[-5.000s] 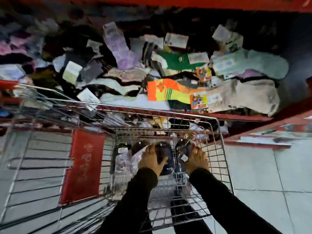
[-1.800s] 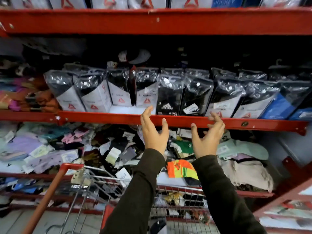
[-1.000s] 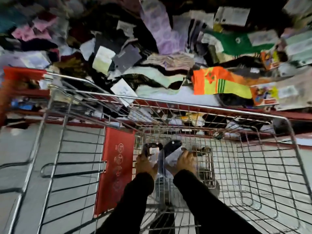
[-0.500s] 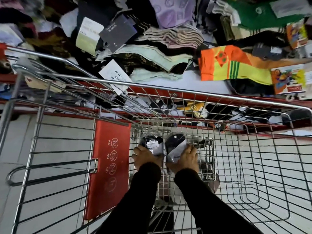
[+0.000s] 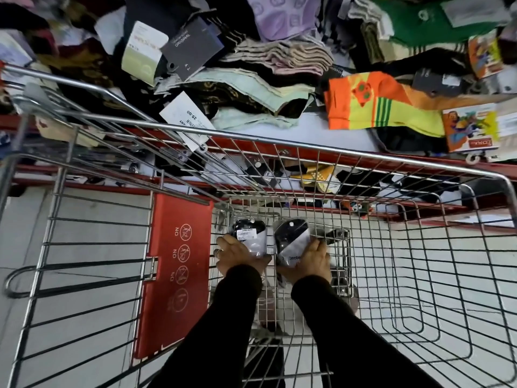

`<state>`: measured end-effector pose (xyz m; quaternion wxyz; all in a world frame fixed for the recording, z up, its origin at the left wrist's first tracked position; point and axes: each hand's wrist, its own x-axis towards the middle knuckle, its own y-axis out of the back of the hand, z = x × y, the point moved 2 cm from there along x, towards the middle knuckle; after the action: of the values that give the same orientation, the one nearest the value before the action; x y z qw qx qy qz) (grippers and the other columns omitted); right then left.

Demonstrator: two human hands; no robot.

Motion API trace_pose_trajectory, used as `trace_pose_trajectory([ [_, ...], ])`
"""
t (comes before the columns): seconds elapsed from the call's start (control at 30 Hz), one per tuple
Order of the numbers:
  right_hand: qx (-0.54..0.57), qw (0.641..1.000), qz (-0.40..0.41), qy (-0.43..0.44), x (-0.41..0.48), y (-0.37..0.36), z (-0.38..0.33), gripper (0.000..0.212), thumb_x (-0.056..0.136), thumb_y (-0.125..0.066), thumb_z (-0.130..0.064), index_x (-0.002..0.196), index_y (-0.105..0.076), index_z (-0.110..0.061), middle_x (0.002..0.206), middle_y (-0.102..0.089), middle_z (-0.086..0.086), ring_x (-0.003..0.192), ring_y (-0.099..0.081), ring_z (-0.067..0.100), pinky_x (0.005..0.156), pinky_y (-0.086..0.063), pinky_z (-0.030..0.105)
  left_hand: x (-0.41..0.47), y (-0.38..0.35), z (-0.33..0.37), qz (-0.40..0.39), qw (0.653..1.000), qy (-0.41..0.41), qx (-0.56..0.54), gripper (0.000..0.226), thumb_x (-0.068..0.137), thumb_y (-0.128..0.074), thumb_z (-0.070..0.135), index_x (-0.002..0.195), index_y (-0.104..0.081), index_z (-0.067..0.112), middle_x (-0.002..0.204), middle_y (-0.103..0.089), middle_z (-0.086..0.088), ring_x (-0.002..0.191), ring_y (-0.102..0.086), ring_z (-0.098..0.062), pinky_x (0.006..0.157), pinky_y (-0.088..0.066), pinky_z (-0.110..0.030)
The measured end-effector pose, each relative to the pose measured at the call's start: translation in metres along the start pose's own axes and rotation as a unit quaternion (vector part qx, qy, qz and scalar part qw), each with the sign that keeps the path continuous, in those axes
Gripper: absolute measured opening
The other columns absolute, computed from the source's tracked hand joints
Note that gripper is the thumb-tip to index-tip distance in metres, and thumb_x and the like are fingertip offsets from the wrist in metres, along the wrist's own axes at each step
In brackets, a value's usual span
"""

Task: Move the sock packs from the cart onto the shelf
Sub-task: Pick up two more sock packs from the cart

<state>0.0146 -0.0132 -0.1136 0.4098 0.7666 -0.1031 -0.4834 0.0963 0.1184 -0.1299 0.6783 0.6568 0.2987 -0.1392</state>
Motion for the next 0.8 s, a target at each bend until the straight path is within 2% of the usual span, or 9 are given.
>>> trace_pose_trajectory([
  [0.13, 0.029, 1.000, -0.001, -0.013, -0.009, 0.023, 0.017, 0.127, 0.064, -0.079, -0.065, 0.154, -0.011, -0.008, 0.158, -0.023, 0.017, 0.143, -0.034, 0.036, 0.118, -0.035, 0.046, -0.022, 0.019, -0.001, 0.004, 0.997, -0.023, -0.069, 0.108, 0.056, -0.078, 0.071, 0.126, -0.025, 0.007, 0.129, -0.039, -0.009, 0.115, -0.053, -0.029, 0.082, -0.051, -0.038],
  [0.23, 0.069, 0.996, 0.050, -0.003, -0.027, 0.054, 0.023, 0.123, 0.057, -0.085, -0.060, 0.149, -0.024, -0.006, 0.148, -0.037, 0.016, 0.133, -0.045, 0.036, 0.111, -0.043, 0.044, -0.047, 0.043, -0.003, 0.012, 0.991, -0.050, -0.124, 0.097, 0.060, -0.078, 0.067, 0.119, -0.028, 0.008, 0.124, -0.045, -0.010, 0.111, -0.055, -0.031, 0.080, -0.050, -0.039],
  [0.37, 0.102, 0.989, 0.106, 0.032, -0.063, 0.105, 0.023, 0.124, 0.052, -0.090, -0.054, 0.146, -0.030, 0.000, 0.146, -0.040, 0.021, 0.132, -0.047, 0.037, 0.109, -0.045, 0.039, -0.086, 0.086, -0.008, 0.031, 0.980, -0.108, -0.165, 0.092, 0.068, -0.073, 0.066, 0.122, -0.040, 0.001, 0.131, -0.044, -0.015, 0.115, -0.054, -0.031, 0.088, -0.050, -0.036],
  [0.4, 0.107, 0.987, 0.114, 0.046, -0.075, 0.121, 0.022, 0.128, 0.053, -0.089, -0.056, 0.148, -0.027, 0.003, 0.149, -0.038, 0.023, 0.137, -0.043, 0.037, 0.112, -0.042, 0.039, -0.100, 0.103, -0.009, 0.046, 0.976, -0.119, -0.175, 0.090, 0.069, -0.073, 0.066, 0.122, -0.043, 0.000, 0.129, -0.045, -0.015, 0.115, -0.054, -0.030, 0.087, -0.048, -0.033],
  [0.5, 0.097, 0.979, 0.144, 0.106, -0.109, 0.165, 0.013, 0.135, 0.055, -0.085, -0.064, 0.151, -0.023, 0.008, 0.153, -0.036, 0.025, 0.146, -0.030, 0.035, 0.120, -0.032, 0.035, -0.137, 0.151, -0.017, 0.126, 0.955, -0.151, -0.224, 0.085, 0.068, -0.074, 0.064, 0.116, -0.042, 0.002, 0.105, -0.047, -0.005, 0.099, -0.055, -0.026, 0.075, -0.038, -0.027],
  [0.6, 0.133, 0.956, 0.207, 0.162, -0.147, 0.213, 0.001, 0.127, 0.050, -0.087, -0.058, 0.146, -0.033, 0.006, 0.141, -0.046, 0.025, 0.134, -0.042, 0.037, 0.112, -0.040, 0.038, -0.169, 0.202, -0.025, 0.183, 0.930, -0.177, -0.265, 0.092, 0.068, -0.075, 0.064, 0.125, -0.040, 0.000, 0.113, -0.054, -0.011, 0.087, -0.043, -0.016, 0.075, -0.035, -0.025],
  [0.67, 0.148, 0.933, 0.255, 0.207, -0.168, 0.243, -0.012, 0.119, 0.051, -0.083, -0.058, 0.142, -0.037, 0.003, 0.131, -0.050, 0.021, 0.125, -0.047, 0.036, 0.106, -0.043, 0.038, -0.182, 0.236, -0.026, 0.191, 0.913, -0.198, -0.303, 0.100, 0.071, -0.075, 0.062, 0.137, -0.034, -0.002, 0.133, -0.051, -0.018, 0.108, -0.053, -0.025, 0.090, -0.041, -0.027],
  [0.73, 0.172, 0.908, 0.290, 0.249, -0.184, 0.269, -0.024, 0.115, 0.051, -0.078, -0.058, 0.139, -0.039, 0.004, 0.126, -0.052, 0.019, 0.122, -0.048, 0.035, 0.105, -0.042, 0.036, -0.194, 0.268, -0.025, 0.202, 0.897, -0.219, -0.328, 0.109, 0.073, -0.074, 0.060, 0.149, -0.025, -0.001, 0.151, -0.038, -0.021, 0.138, -0.040, -0.032, 0.112, -0.029, -0.029],
  [0.8, 0.196, 0.886, 0.312, 0.283, -0.199, 0.293, -0.036, 0.112, 0.052, -0.081, -0.056, 0.139, -0.038, 0.000, 0.128, -0.050, 0.015, 0.122, -0.047, 0.029, 0.106, -0.039, 0.029, -0.210, 0.301, -0.023, 0.244, 0.868, -0.252, -0.352, 0.109, 0.071, -0.076, 0.058, 0.149, -0.026, 0.000, 0.150, -0.038, -0.021, 0.140, -0.038, -0.033, 0.114, -0.028, -0.032],
])
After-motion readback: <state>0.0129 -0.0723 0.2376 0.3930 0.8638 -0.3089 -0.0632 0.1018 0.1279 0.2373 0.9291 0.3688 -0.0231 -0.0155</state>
